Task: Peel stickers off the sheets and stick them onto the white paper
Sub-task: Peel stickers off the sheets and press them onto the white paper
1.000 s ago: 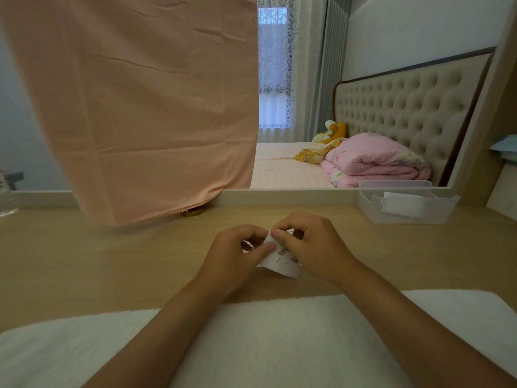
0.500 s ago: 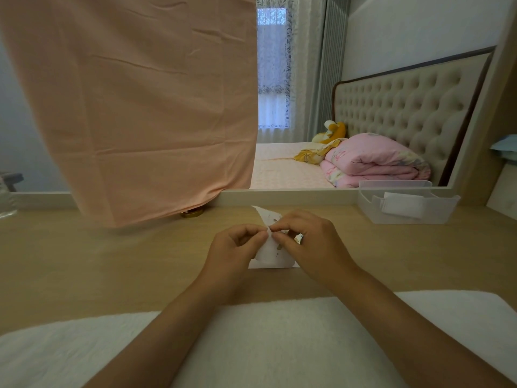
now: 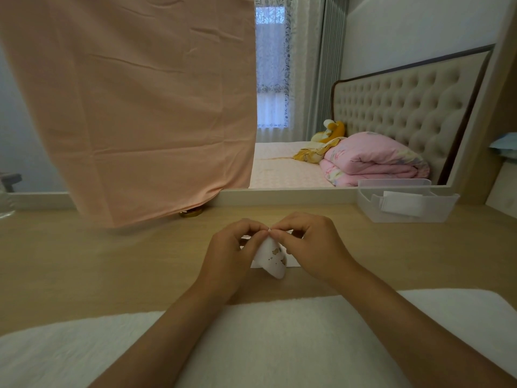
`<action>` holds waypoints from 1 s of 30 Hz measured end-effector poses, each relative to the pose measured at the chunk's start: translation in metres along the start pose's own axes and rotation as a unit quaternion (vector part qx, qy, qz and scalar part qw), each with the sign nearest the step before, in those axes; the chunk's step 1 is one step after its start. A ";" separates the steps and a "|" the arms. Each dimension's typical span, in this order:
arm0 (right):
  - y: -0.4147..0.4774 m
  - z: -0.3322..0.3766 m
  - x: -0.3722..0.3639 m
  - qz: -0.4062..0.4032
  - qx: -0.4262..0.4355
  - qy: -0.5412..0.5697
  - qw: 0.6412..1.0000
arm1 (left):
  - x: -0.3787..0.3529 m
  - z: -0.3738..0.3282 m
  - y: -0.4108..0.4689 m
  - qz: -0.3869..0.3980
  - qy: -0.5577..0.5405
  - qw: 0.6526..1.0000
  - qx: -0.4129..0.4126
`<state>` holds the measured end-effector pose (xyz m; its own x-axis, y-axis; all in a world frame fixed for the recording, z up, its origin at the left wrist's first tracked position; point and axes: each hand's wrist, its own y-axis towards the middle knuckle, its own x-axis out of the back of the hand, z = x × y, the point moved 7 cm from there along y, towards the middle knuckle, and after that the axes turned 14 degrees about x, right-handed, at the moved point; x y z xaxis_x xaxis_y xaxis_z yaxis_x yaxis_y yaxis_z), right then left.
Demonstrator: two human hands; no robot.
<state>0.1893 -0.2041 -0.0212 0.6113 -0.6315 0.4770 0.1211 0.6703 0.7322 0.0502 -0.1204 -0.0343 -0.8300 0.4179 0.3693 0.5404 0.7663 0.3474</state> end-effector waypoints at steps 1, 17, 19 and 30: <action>0.000 0.000 0.000 -0.002 -0.003 0.007 1.000 | 0.000 -0.001 0.000 -0.001 0.003 1.000 -0.001; -0.004 -0.003 0.001 -0.047 -0.081 0.053 0.994 | 0.001 0.000 -0.003 -0.014 -0.043 0.998 0.043; -0.004 -0.001 0.001 -0.043 -0.076 0.027 0.996 | -0.001 0.000 -0.004 -0.013 -0.046 0.998 0.049; -0.001 0.023 -0.005 0.011 0.101 -0.174 0.979 | -0.017 0.016 -0.006 0.058 -0.235 0.938 0.250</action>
<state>0.1683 -0.2103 -0.0131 0.3038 -0.7355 0.6056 -0.0684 0.6171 0.7839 0.0586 -0.1245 -0.0568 -0.8019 0.5919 -0.0812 0.5966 0.7859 -0.1629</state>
